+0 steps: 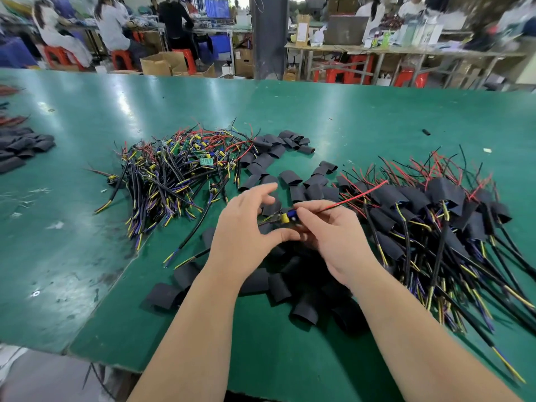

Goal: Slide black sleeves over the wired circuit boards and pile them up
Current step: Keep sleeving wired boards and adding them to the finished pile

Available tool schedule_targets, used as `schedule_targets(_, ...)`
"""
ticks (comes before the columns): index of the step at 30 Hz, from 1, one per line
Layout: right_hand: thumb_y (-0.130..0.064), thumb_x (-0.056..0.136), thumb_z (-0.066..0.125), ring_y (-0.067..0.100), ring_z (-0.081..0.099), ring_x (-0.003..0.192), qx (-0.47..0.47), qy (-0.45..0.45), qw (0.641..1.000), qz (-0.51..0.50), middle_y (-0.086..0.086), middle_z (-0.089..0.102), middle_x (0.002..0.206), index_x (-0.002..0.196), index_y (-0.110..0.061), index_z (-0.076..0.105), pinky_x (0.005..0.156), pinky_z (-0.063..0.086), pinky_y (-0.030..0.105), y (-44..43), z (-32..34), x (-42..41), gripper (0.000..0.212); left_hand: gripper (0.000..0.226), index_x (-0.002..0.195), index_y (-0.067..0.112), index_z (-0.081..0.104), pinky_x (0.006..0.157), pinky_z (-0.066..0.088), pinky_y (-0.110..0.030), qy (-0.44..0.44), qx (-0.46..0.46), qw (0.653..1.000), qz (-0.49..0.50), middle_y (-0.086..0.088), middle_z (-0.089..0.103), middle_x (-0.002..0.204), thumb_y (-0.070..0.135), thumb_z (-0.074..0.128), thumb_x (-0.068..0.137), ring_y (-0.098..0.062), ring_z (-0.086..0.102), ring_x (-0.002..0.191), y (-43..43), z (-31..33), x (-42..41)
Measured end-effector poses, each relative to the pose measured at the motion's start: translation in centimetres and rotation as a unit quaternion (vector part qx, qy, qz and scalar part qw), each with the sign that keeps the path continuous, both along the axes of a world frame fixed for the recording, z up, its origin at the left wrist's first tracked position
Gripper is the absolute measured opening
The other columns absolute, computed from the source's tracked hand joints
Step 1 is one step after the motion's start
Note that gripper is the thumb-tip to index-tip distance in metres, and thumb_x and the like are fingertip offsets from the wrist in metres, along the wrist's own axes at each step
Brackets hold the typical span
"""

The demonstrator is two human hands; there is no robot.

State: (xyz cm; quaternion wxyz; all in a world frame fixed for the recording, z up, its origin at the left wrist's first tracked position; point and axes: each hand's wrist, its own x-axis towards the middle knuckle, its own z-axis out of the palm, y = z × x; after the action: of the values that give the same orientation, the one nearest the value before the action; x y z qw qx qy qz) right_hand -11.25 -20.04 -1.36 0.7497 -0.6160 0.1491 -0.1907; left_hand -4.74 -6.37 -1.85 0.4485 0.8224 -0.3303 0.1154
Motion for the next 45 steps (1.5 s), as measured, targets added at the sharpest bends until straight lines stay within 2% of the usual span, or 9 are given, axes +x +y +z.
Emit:
schedule_targets(6,0.000,0.093,0.056,0.016,0.069,0.061,0.042,-0.027,0.998,-0.031,0.003,0.072,0.075,0.089,-0.008,0.064,0.053,0.050,0.020,-1.0,0.2,0.0,0.012,0.010,0.088,0.021,0.069,0.056,0.038,-0.010,0.006,-0.042,0.999,0.027,0.016,0.058,0.062,0.029,0.064,0.090,0.001,0.052,0.059,0.5,-0.3,0.6)
schedule_targets(14,-0.005,0.092,0.060,0.012,0.067,0.061,0.011,-0.029,0.999,-0.030,-0.001,0.071,0.069,0.086,-0.007,0.065,0.056,0.052,0.020,-1.0,0.1,-0.2,0.007,0.012,0.081,0.027,0.073,0.050,0.037,-0.005,0.123,-0.006,0.992,-0.007,0.023,0.062,0.060,0.031,0.064,0.089,0.002,0.059,0.050,0.4,-0.3,0.6)
schedule_targets(20,0.013,0.081,0.065,0.007,0.065,0.070,-0.141,-0.005,0.985,0.101,-0.004,0.073,0.076,0.094,-0.014,0.069,0.066,0.052,0.017,-2.3,0.8,0.5,0.030,0.020,0.092,0.023,0.068,0.067,0.043,-0.018,0.097,0.107,0.990,-0.002,0.014,0.063,0.075,0.028,0.049,0.098,-0.003,0.057,0.074,0.3,-0.3,0.8)
schedule_targets(23,0.018,0.079,0.064,0.004,0.067,0.075,-0.253,0.051,0.953,0.161,0.001,0.074,0.086,0.098,-0.017,0.068,0.072,0.053,0.017,-3.0,2.0,2.0,0.039,0.021,0.085,0.023,0.055,0.068,0.042,-0.032,0.087,0.148,0.985,0.026,0.008,0.058,0.079,0.027,0.041,0.100,-0.014,0.053,0.078,0.2,-0.2,0.8)
schedule_targets(26,0.012,0.086,0.055,0.006,0.066,0.078,-0.418,0.098,0.902,0.053,0.003,0.072,0.091,0.099,-0.019,0.066,0.077,0.049,0.012,-3.8,2.8,4.9,0.036,0.021,0.084,0.024,0.053,0.068,0.042,-0.032,0.064,0.114,0.991,0.039,0.010,0.055,0.077,0.027,0.040,0.101,-0.012,0.052,0.077,0.1,-0.1,0.8)
schedule_targets(33,-0.040,0.094,0.054,0.039,0.050,0.115,-0.634,0.371,0.677,0.041,0.020,0.047,0.125,0.120,-0.003,0.055,0.093,0.044,0.042,-2.9,1.5,9.8,0.045,0.020,0.091,0.012,0.063,0.068,0.041,-0.031,-0.015,0.017,0.999,0.048,0.005,0.055,0.080,0.020,0.047,0.100,-0.015,0.051,0.077,0.2,-0.2,0.8)
schedule_targets(37,-0.013,0.088,0.055,0.034,0.054,0.096,-0.664,0.333,0.669,0.019,0.012,0.056,0.104,0.097,-0.012,0.048,0.076,0.039,0.036,-2.1,1.3,10.1,0.012,0.021,0.091,0.010,0.063,0.069,0.043,-0.035,-0.027,0.018,0.998,0.055,0.002,0.057,0.081,0.021,0.047,0.099,-0.016,0.051,0.076,0.2,-0.3,0.7)
schedule_targets(40,-0.007,0.084,0.053,0.029,0.048,0.073,-0.656,0.322,0.683,-0.002,0.001,0.040,0.072,0.075,-0.019,0.033,0.066,0.036,0.033,-2.1,1.5,9.9,0.025,0.020,0.092,0.010,0.062,0.068,0.041,-0.033,-0.029,0.013,0.997,0.065,0.005,0.055,0.083,0.019,0.047,0.099,-0.015,0.049,0.077,0.1,-0.2,0.7)
schedule_targets(45,-0.010,0.084,0.053,0.027,0.049,0.072,-0.641,0.351,0.683,0.027,0.001,0.040,0.073,0.072,-0.016,0.037,0.061,0.040,0.031,-3.1,1.5,9.6,0.021,0.022,0.097,0.009,0.061,0.071,0.042,-0.037,-0.020,0.024,0.996,0.079,0.001,0.058,0.090,0.019,0.042,0.101,-0.021,0.052,0.081,0.2,-0.1,0.8)
